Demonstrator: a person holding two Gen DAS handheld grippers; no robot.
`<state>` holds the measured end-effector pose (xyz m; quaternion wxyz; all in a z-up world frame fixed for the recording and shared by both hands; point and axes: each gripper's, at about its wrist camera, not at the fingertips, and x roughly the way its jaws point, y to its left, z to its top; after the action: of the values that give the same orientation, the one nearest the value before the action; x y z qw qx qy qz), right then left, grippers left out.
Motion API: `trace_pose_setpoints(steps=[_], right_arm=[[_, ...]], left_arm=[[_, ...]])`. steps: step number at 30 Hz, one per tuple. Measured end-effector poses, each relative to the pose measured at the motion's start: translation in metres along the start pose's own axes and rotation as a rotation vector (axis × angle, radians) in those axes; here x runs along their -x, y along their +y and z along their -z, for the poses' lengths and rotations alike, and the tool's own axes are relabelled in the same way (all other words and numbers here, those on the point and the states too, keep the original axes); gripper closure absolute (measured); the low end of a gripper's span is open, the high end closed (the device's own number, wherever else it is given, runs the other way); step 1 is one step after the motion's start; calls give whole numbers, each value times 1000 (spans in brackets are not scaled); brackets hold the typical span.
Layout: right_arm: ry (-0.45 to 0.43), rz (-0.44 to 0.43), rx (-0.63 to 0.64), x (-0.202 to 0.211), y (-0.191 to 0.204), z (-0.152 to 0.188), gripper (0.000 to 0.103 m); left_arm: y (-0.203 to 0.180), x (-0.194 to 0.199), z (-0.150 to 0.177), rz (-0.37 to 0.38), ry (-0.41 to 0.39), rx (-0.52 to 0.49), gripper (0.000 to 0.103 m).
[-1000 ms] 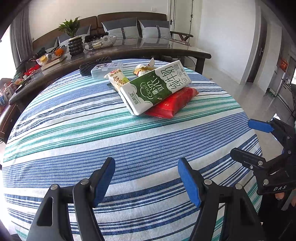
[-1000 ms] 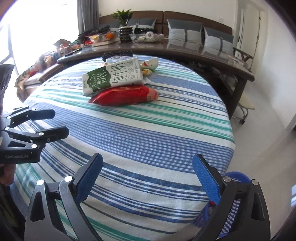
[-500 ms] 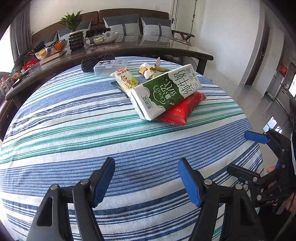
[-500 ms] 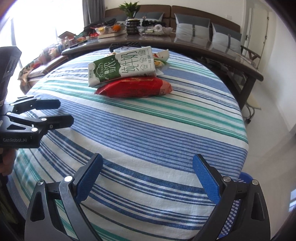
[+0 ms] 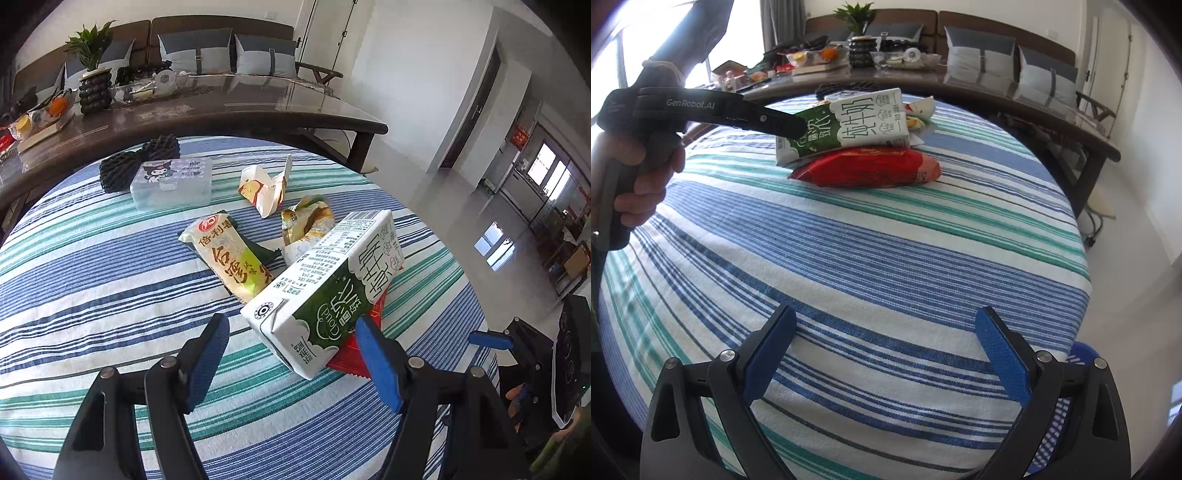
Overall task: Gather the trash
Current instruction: 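Grasp the white-and-green milk carton with the left gripper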
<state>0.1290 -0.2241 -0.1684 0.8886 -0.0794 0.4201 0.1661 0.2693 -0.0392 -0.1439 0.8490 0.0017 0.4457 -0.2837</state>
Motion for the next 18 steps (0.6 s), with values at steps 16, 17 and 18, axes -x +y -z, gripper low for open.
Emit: trace_pose_setpoints(steps=[16,17,18], right_arm=[[-7,-4,-4,-3,-2,-1,4],[-6,-3,-4,-3,-2,-2,4],[-6,-3,-4,-3,-2,-2,4]], left_arm=[[3,14,15,148,-71,103,60],[3,23,21,133,-89,114,60],[3,35,26,101,-107,125,60]])
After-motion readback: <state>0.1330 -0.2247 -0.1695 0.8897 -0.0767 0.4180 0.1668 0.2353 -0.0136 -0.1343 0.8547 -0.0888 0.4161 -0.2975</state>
